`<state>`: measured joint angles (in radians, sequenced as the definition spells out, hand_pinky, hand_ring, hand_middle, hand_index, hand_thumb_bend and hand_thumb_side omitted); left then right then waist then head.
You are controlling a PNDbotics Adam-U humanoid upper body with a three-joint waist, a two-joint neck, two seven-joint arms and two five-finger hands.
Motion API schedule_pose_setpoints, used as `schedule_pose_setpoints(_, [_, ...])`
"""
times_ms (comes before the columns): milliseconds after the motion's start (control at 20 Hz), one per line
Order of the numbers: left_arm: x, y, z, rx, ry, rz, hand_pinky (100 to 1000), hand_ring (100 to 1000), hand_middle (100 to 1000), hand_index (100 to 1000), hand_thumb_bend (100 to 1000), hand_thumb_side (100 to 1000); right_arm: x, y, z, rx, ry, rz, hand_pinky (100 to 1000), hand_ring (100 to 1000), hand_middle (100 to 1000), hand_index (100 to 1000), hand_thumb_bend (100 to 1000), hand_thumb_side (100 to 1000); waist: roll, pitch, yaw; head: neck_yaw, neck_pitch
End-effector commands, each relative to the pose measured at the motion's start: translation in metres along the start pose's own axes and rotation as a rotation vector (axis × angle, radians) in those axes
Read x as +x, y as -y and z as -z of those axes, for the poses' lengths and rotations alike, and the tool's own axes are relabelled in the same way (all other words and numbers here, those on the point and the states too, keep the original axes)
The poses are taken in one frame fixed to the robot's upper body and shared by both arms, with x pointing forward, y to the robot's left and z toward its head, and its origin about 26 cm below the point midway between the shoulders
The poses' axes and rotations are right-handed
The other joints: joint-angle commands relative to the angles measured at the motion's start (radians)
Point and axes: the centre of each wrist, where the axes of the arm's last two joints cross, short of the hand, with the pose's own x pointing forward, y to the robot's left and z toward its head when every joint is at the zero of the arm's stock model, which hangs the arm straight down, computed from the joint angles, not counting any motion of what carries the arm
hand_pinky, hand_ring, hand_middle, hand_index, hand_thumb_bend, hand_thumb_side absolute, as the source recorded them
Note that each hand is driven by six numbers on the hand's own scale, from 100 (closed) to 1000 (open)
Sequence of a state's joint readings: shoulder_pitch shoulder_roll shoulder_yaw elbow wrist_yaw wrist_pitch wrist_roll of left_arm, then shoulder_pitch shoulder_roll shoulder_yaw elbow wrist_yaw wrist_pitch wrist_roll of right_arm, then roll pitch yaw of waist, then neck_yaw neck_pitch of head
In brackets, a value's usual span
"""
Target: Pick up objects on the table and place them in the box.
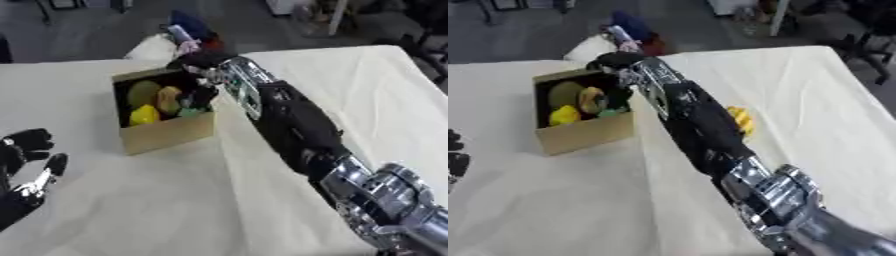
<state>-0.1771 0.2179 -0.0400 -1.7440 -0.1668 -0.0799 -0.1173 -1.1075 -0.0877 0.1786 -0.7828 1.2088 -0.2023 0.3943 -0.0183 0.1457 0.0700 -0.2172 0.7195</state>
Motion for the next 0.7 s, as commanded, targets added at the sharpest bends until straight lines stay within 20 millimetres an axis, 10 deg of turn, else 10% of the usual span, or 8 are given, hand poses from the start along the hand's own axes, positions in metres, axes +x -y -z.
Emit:
schedule_pose_setpoints(50, [0.004,-0.002,0.001,0.002,0.016,0.003,742,736,698,786,434,411,-0.011,0.035,-0.015,-0.106,-0.010,-0.064,774,810,926,1000,300,465,0.010,-0.020,-0.010,0.007,-0.003])
schedule_pose_setpoints(350, [0.000,-0.007,-0.004,0.022,-0.007,0.016,742,736,698,785,434,412,-0.069,0.068,-0.080,-0.171,-0.020,-0.009,770,803,900,1000,267,413,0.005,-0.031,-0.059,0.029,0.006])
schedule_pose_setpoints(700, [-0.002,-0.010,-0.006,0.037,-0.014,0.028,742,737,698,785,431,413,-0.134,0.011,-0.159,0.005,-0.166,0.139,763,800,885,994,246,486,0.000,-0.024,-0.100,0.048,0.001])
